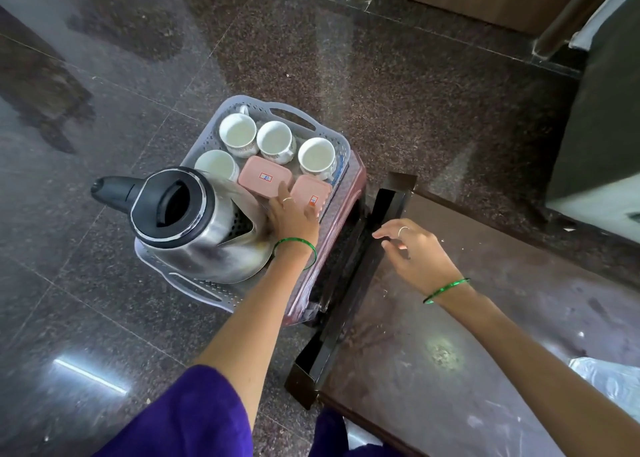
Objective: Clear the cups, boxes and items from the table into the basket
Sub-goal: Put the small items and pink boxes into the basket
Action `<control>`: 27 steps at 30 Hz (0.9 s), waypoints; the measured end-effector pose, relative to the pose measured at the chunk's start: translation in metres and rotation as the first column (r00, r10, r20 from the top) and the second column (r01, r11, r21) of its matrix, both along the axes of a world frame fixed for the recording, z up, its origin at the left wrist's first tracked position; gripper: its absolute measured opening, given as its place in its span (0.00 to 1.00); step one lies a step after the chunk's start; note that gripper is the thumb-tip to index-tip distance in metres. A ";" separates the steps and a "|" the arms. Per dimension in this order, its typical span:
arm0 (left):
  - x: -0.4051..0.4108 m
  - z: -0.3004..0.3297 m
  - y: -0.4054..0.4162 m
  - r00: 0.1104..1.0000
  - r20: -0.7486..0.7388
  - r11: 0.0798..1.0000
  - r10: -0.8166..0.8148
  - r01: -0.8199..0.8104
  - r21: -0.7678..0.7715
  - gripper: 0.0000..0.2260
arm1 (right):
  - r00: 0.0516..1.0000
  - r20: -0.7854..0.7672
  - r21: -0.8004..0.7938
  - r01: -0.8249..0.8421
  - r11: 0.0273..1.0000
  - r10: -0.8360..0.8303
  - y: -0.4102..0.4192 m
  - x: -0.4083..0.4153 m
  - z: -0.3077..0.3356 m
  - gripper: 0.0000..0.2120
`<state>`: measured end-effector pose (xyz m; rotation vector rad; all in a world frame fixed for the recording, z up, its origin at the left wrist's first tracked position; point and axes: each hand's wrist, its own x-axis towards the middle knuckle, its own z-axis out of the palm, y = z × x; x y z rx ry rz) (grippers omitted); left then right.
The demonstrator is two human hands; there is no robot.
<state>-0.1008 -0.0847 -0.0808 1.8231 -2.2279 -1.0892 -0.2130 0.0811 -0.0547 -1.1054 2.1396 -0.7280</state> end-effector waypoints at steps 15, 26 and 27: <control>-0.011 0.031 -0.004 0.893 0.376 0.958 -0.247 0.284 -0.046 0.17 | 0.999 0.008 0.072 0.034 0.997 -0.035 0.028 0.005 0.002 0.10; -0.018 0.050 0.071 0.946 0.199 0.918 -0.255 0.301 -0.256 0.23 | 0.983 -0.054 0.085 0.180 0.980 -0.176 0.084 0.010 0.020 0.10; -0.020 0.050 0.084 0.941 0.144 0.892 -0.307 0.337 -0.302 0.23 | 0.980 -0.058 0.087 0.195 0.977 -0.191 0.093 0.010 0.021 0.11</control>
